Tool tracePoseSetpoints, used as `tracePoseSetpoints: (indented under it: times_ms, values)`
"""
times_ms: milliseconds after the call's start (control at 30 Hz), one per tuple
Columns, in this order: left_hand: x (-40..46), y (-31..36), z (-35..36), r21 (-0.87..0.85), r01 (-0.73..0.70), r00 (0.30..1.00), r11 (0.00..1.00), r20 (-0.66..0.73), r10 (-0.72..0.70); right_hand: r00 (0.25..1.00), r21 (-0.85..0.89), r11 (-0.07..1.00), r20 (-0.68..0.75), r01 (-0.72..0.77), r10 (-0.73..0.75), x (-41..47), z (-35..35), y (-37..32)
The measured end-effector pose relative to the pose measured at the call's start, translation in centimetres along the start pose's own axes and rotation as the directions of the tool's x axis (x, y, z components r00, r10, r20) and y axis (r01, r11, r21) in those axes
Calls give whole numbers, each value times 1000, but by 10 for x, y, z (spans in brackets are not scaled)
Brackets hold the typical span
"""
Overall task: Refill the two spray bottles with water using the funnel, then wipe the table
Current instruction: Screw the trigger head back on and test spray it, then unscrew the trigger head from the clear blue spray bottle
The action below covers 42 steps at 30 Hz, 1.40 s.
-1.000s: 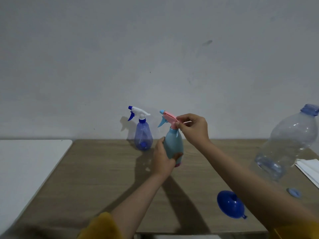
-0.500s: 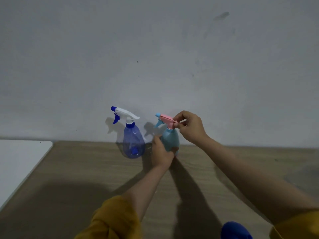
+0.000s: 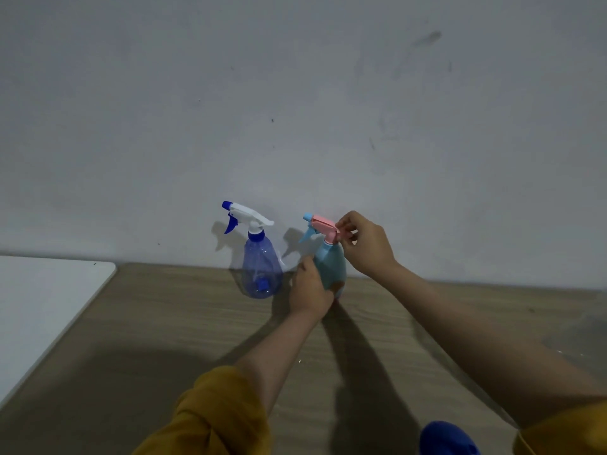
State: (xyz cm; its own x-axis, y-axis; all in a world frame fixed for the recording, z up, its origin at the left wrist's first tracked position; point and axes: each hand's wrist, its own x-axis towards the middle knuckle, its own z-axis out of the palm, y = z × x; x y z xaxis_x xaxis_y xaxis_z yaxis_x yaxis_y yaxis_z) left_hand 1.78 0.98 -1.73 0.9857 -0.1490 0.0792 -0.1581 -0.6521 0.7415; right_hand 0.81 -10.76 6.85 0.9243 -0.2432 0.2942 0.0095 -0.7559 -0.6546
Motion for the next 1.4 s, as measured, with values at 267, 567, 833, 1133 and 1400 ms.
tracePoseSetpoints:
  times_ms: [267,567,833,1133,1400]
  values:
    - [-21,-12,-35,-48,-74,994,996,-89,69,996,-149,988,-68,47,-58,-18,4,-29]
    - [-7,-58,-82,-38,-14,959,999,-284,3,974,22,974,-25,228,-227,-14,57,-85]
    - [26,-85,-75,-203,15,974,979,-220,-61,997,151,988,-75,29,-17,14,98,-85]
    - [0,-62,-98,-257,-98,977,961,-207,44,976,541,841,-170,-24,137,-12,61,-102]
    - [-90,-19,-90,-348,-202,979,916,-80,186,954,623,781,-203,-48,221,-99,-15,-81]
